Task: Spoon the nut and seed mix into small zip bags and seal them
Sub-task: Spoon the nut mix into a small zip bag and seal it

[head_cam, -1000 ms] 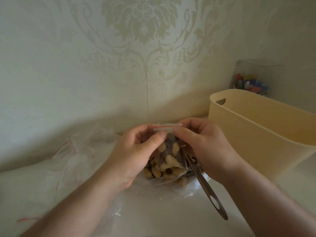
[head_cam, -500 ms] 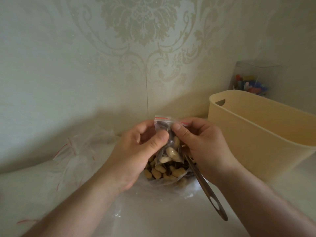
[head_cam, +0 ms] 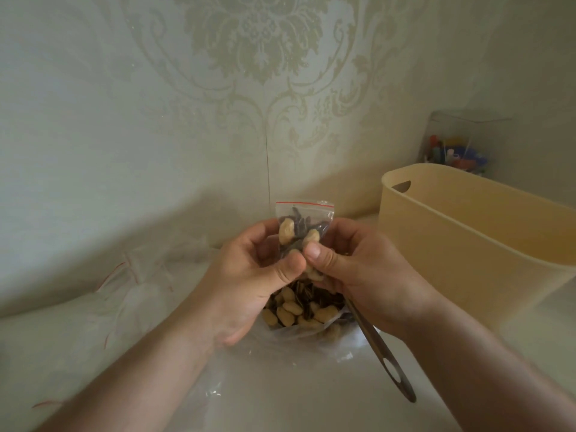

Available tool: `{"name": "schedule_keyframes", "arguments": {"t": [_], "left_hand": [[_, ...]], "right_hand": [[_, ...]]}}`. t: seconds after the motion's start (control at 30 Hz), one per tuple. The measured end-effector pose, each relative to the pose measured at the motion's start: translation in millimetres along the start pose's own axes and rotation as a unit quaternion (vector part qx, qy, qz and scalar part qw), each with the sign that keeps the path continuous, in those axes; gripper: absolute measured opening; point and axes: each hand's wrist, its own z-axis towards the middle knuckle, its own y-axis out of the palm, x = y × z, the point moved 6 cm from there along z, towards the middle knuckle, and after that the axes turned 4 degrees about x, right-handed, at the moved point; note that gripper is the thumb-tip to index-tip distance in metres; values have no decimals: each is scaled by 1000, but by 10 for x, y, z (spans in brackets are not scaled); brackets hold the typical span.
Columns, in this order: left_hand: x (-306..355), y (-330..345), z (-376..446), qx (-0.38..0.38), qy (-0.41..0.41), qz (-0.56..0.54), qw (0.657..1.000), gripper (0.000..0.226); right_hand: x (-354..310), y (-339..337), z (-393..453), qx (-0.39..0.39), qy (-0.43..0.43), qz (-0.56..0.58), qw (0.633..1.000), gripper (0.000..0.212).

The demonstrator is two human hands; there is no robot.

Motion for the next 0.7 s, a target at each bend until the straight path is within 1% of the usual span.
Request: {"name": "schedule_keyframes", "arguments": {"t": [0.1,0.17,0.23,0.37,0.4,0.5,0.63,0.7], "left_hand": [[-28,-16,3,2,-22,8,1000,60],[-44,-25,-4,2,-40,21,999,59],[-41,-25,-13,-2,-51,38,998,57],[-6,8,-18,-19,-41,35,998,60],[8,12,-19,-16,-36,37,999,58],[22,14,-25,0,-32,50,998,44],[2,26,-29,-6,-29,65,997,42],[9,27,-27,-5,-21,73,997,43]], "right_hand": [[-4,16,-8,-15,23,76,997,38],[-1,28,-16,-19,39,101,994,39],[15,36,-16,-3,32,92,995,41],[0,67,-30,15,14,83,996,33],[-16,64,-30,15,11,84,996,33],[-70,70,-43,15,12,101,995,31],[-50,86,-30,8,3,77,997,40],[-37,76,-20,17,-10,51,999,40]]}}
